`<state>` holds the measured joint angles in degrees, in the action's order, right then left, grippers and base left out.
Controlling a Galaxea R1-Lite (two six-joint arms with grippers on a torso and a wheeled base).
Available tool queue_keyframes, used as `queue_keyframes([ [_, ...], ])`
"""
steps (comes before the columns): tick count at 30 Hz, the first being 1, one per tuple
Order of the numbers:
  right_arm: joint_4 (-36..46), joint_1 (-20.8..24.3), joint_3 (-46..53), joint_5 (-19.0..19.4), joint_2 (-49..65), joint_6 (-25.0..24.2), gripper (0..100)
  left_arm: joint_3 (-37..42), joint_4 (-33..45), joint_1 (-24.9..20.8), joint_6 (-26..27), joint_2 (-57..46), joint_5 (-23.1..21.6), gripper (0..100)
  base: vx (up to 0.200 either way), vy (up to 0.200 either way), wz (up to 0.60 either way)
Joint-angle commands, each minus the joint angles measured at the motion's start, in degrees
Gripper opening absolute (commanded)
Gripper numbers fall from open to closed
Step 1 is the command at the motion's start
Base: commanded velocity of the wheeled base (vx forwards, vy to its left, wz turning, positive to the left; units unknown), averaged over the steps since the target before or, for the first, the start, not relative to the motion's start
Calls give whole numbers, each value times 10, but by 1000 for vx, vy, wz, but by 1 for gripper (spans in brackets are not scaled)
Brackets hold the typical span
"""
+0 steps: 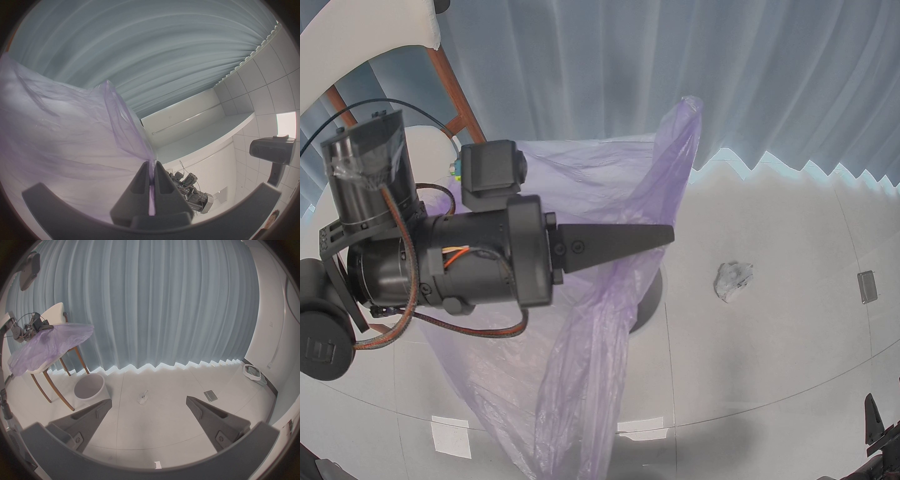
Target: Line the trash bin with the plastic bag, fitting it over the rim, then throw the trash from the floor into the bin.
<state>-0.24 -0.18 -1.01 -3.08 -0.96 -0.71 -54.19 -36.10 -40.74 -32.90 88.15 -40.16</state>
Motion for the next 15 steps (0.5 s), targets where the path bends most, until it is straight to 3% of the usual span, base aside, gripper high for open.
queue_keyframes([
  [1,0,0,10,0,10,0,100,-8,0,-2,0,24,-1,0,0,0,0],
  [15,0,0,10,1,10,0,100,-31,-51,-6,-6,77,-4,0,0,0,0],
])
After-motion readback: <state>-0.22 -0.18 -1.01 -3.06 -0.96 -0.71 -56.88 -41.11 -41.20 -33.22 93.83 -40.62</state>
